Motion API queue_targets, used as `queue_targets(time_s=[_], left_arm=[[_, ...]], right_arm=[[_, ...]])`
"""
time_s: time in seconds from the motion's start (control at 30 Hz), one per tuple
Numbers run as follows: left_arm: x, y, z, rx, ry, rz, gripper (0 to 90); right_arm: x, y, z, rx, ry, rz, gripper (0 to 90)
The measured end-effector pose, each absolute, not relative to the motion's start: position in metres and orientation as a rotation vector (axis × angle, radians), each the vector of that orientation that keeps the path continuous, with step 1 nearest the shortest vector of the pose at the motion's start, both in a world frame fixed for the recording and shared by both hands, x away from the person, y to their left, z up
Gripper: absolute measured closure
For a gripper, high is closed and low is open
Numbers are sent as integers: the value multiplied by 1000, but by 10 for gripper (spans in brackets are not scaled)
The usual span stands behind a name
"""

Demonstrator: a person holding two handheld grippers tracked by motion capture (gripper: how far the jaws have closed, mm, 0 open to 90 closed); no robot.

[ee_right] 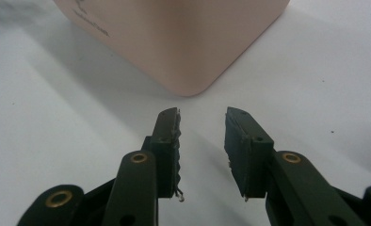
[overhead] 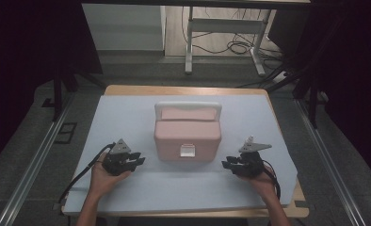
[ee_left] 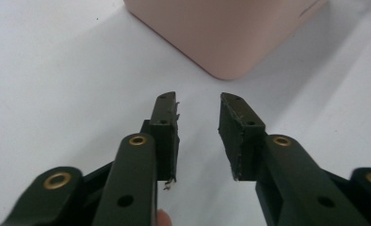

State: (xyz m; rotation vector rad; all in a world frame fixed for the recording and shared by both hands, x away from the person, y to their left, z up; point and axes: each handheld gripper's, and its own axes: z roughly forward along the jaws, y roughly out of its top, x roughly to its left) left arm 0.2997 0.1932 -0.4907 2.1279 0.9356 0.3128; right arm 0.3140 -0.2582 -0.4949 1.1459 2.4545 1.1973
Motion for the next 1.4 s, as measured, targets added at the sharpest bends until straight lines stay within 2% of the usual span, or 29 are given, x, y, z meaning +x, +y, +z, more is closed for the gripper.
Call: queue_targets(time_s=[0.27, 0.53, 0.7, 1.0, 1.4], left_arm=[[298, 194, -489, 2123, 934, 302, 783], [306, 197, -474, 2148, 879, 306, 562], [314, 200, -454, 2168, 825, 307, 479], [327, 203, -416, 2151, 745, 278, 424], [357, 193, -381, 2261, 618, 200, 437]], right_arm=[[313, -257, -499, 1152, 2461, 1183, 636], [312, -256, -501, 1142, 2477, 1174, 622], [312, -255, -502, 1141, 2484, 1175, 615], [314, -255, -502, 1137, 2488, 1167, 614], [313, -255, -504, 1132, 2503, 1148, 607]])
